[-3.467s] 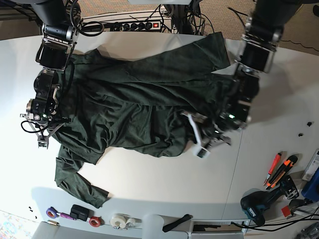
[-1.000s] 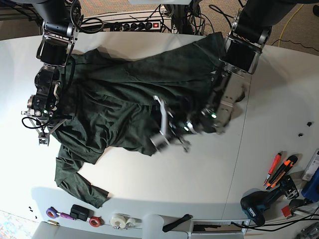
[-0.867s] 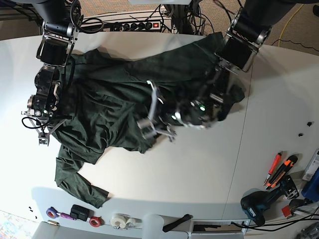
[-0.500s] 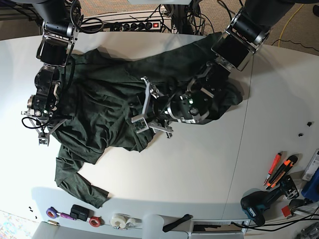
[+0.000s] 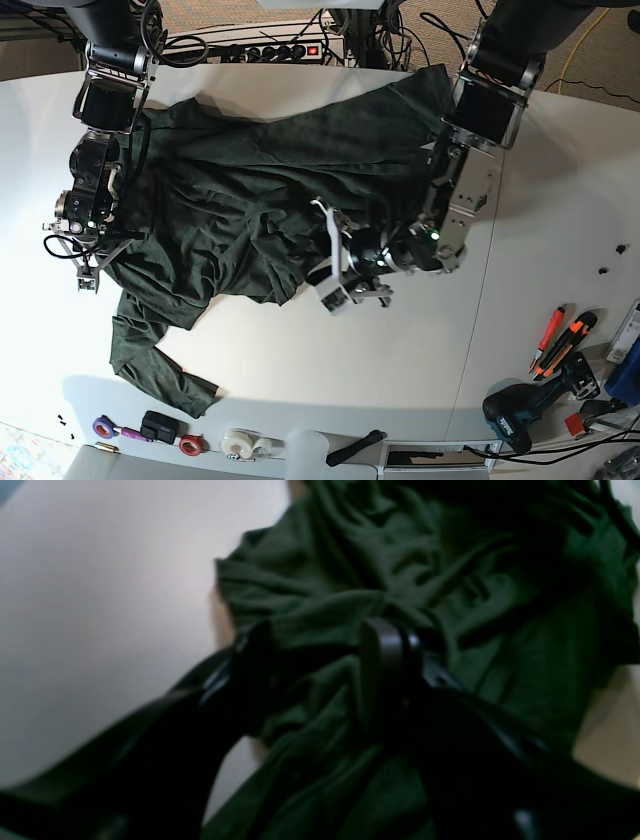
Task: Layout the t-shirt on the table in an organized manner, then fold the t-shirt properly
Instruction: 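Drag the fabric with the left gripper to smooth the shirt body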
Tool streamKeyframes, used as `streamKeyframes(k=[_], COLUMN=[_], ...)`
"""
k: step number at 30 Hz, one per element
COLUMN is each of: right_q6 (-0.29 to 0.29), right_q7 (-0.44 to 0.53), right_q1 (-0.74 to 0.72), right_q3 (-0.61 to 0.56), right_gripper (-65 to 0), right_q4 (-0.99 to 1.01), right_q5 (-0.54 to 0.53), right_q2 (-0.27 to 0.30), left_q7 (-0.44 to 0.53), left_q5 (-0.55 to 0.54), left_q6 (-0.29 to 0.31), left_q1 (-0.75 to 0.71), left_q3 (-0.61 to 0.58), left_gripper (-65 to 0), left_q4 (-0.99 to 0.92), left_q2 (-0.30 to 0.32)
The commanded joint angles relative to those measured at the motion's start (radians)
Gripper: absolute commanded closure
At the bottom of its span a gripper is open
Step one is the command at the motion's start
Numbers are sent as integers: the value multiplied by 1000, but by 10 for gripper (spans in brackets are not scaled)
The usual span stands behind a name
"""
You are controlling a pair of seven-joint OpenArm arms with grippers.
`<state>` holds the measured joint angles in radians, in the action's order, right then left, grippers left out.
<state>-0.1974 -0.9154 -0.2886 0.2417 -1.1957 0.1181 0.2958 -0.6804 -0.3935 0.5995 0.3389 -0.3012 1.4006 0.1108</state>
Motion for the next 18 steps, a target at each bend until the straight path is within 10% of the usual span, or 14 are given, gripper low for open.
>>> streamKeyframes(k=[1, 18], right_q6=[3, 3], right_q7=[1, 0], right_q1=[-19, -19], right_q3=[2, 2], right_gripper=[0, 0], right_q4=[-14, -14], right_q5=[-5, -5], right_q2=[12, 12], left_q7=[16, -18], left_q5=[-18, -12], left_q6=[3, -21], left_q1=[26, -29], left_q3=[3, -63], left_gripper=[-268, -300], left_q4=[18, 11], left_q2=[-8, -8])
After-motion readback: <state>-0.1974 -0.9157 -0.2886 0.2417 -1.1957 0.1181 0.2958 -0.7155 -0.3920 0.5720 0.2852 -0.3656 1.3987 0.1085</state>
